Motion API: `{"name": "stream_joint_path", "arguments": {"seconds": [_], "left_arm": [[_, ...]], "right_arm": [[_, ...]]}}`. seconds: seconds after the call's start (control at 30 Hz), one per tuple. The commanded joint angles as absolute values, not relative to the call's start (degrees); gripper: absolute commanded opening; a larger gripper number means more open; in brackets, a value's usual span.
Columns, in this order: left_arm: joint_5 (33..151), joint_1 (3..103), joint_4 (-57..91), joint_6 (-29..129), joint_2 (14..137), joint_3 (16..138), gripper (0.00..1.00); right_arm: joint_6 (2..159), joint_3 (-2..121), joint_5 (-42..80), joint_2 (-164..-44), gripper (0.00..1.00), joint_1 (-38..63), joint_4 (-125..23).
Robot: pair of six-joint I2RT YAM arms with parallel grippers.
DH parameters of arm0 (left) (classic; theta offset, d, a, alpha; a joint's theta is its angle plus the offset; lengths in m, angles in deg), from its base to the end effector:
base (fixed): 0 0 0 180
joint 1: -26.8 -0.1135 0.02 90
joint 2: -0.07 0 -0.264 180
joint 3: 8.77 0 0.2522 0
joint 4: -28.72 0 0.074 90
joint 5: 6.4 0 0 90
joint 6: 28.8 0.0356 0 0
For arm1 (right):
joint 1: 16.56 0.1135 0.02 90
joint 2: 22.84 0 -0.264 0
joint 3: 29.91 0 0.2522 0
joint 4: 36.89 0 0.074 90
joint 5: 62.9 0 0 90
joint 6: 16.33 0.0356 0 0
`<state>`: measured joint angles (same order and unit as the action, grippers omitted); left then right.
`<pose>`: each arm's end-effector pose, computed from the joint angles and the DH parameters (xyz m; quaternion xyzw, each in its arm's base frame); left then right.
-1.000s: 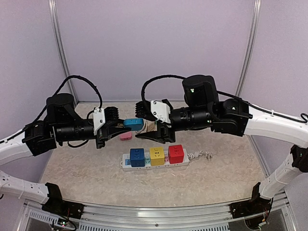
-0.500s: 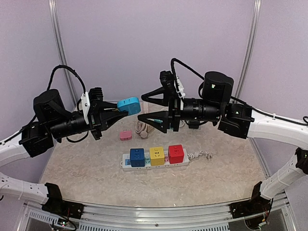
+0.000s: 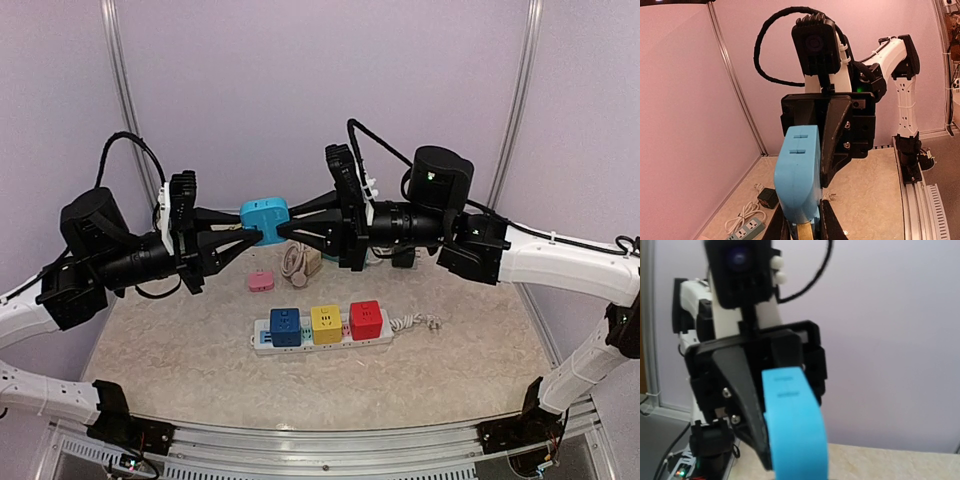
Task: Insert the plug
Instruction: Adjust the plug.
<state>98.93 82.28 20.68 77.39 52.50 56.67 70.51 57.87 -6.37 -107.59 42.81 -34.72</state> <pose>0.1128 -0.1806 0.3889 0.4718 0.4854 -0.3305 0.6577 0.1619 0.3120 0.3991 -0.5169 0.4416 0.5044 0.5323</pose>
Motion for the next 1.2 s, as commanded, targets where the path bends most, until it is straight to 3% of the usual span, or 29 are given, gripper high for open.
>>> {"name": "stream_joint_path", "arguments": {"seconds": [0.0, 0.03, 0.1, 0.13, 0.2, 0.27, 0.47, 0.63, 0.87, 1.0, 1.13, 1.17], "left_arm": [[95.82, 82.11, 21.97, 79.37, 52.56, 55.11, 0.01], [94.80, 82.15, 21.09, 80.48, 52.48, 54.68, 0.16], [93.08, 81.59, 18.10, 84.08, 52.05, 53.71, 0.57], [93.20, 80.99, 15.90, 86.59, 51.81, 53.34, 0.69], [94.08, 79.72, 11.35, 91.71, 51.14, 53.03, 0.80], [93.79, 78.93, 8.92, 95.42, 50.51, 53.40, 0.82], [94.14, 79.54, 5.09, 97.08, 51.80, 55.75, 0.69], [93.35, 81.99, 4.50, 93.94, 53.34, 55.01, 0.64], [92.33, 82.98, 5.15, 93.17, 54.85, 56.17, 0.51], [92.82, 83.14, 5.84, 93.92, 55.44, 56.23, 0.31], [92.55, 83.29, 6.73, 94.15, 55.20, 55.74, 0.00], [92.36, 83.39, 7.48, 93.90, 54.99, 55.51, 0.00]], "right_arm": [[72.20, 60.70, -6.11, -108.02, 0.00, 43.09, -40.79], [70.97, 61.58, -5.03, -107.56, 0.00, 43.09, -43.53], [66.52, 62.96, -1.41, -106.72, 0.00, 43.08, -50.77], [64.34, 63.99, 0.84, -106.39, 0.00, 43.09, -55.66], [59.56, 66.77, 6.14, -106.63, 0.00, 43.05, -66.09], [55.63, 70.09, 11.68, -107.91, 0.00, 43.27, -76.33], [46.48, 77.19, 21.67, -111.72, 0.00, 48.23, -90.24], [43.44, 80.80, 23.64, -113.87, 0.00, 50.51, -90.85], [38.87, 84.72, 30.02, -116.75, 0.00, 54.52, -91.08], [37.35, 86.41, 30.97, -117.75, 0.00, 55.15, -91.14], [37.55, 86.41, 30.86, -117.77, 0.00, 55.13, -91.00], [37.95, 85.94, 30.82, -117.50, 0.00, 55.14, -90.51]]}}
